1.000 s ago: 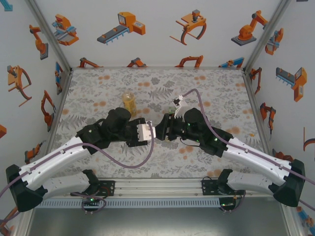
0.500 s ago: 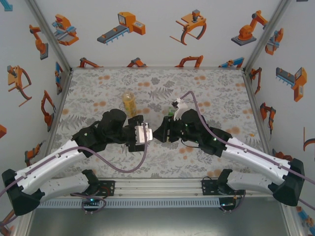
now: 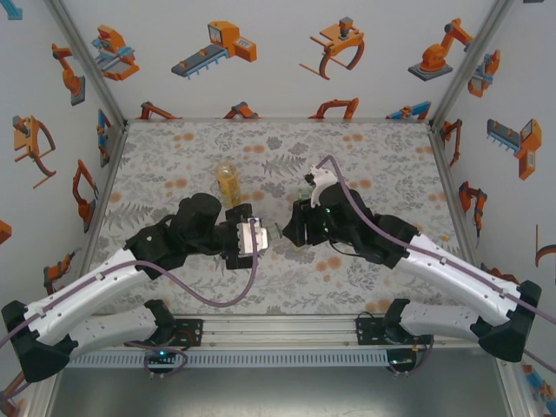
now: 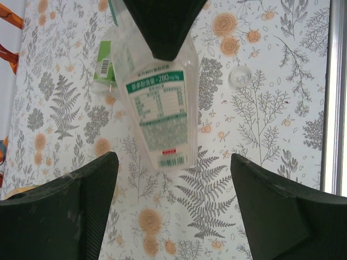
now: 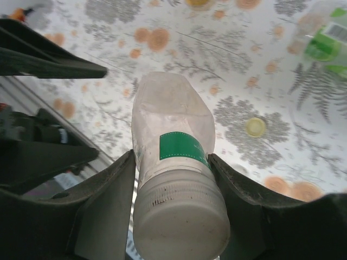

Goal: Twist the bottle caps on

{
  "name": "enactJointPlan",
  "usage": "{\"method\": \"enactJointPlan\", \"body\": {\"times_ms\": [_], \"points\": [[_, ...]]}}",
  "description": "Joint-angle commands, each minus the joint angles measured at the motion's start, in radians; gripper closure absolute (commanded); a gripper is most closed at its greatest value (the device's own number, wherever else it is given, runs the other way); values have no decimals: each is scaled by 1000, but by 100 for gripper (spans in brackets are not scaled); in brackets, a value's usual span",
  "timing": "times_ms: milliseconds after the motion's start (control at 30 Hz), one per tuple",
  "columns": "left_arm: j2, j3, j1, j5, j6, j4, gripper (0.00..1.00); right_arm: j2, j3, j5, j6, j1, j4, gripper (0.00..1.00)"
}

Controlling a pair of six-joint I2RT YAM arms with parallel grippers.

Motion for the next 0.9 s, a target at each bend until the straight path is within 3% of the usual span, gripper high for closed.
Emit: {"method": "enactJointPlan", "body": {"times_ms": [0,200,467,867], "points": [[-6,-5,-4,21,-6,13,22,34,74,58,-111,-35,-183,88],[11,8,-1,-11,-39,15,22,88,161,50,-213,-176,-349,88],[14,13,40,-53,-114,55,22,199,281,53,-356,-385,-418,88],[19,27,121,-146,-209,98,24,507,659,26,-477,-547,-478,89]]}}
